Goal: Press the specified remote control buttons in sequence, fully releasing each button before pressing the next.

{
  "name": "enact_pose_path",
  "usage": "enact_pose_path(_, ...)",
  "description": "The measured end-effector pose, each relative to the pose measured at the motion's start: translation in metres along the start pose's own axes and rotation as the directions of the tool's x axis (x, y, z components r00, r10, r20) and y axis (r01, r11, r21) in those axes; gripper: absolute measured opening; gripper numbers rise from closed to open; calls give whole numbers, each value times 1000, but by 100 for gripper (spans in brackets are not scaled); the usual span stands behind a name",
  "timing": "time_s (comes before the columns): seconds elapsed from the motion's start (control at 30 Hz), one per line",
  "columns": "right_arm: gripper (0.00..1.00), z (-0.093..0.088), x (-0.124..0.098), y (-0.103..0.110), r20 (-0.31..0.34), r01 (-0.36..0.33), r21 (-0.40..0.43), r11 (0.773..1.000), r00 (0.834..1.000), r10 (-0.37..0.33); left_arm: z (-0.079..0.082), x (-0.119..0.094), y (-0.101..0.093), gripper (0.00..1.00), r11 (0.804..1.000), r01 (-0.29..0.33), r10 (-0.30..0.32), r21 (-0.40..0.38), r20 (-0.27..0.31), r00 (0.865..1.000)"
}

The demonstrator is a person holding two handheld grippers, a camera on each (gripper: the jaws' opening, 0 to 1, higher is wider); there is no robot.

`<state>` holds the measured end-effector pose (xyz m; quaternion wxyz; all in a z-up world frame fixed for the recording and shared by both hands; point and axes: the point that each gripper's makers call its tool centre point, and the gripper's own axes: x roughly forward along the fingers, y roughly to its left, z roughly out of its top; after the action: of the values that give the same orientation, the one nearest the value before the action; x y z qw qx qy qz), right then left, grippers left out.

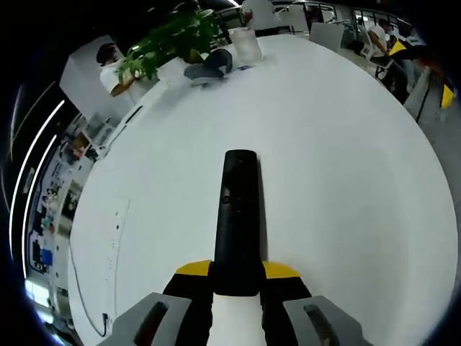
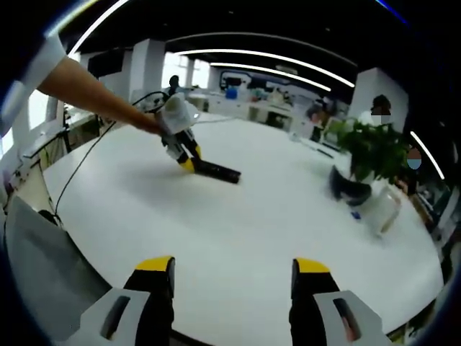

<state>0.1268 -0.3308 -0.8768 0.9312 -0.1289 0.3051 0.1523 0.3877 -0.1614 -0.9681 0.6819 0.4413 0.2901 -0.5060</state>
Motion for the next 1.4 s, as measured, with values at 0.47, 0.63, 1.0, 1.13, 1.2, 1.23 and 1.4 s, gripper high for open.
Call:
enact_pose_path(0.47, 63, -2, 1, 2, -10, -9, -9, 1000, 1000, 9, 0, 3, 3, 24, 998, 15, -15, 53, -7, 1000)
enact_pose_path(0.63, 63, -1, 0, 2, -4, -9, -10, 1000, 1000, 9, 0, 2, 4, 24, 998, 20, -21, 51, 11, 1000)
enact_pose_path(1.0, 63, 1, 0, 5, 6, -19, -23, 1000, 1000, 19, 0, 2, 10, 27, 996, -50, 50, -78, -1, 999)
enact_pose_path(1.13, 63, 3, -2, 3, 21, -10, -19, 1000, 1000, 11, 0, 1, 15, 32, 989, -93, 92, -117, -10, 996)
enact_pose_path(1.2, 63, 4, -2, 1, 26, -7, -8, 1000, 1000, 7, -1, 1, 19, 37, 978, -118, 117, -172, -21, 993)
enact_pose_path(1.23, 63, 4, -2, 0, 28, -6, -4, 1000, 1000, 6, -2, 1, 23, 40, 965, -135, 133, -225, -21, 991)
enact_pose_path(1.4, 63, 3, -2, 2, 21, -9, -10, 1000, 1000, 9, -4, 0, 27, 51, 941, -143, 140, -307, -33, 990)
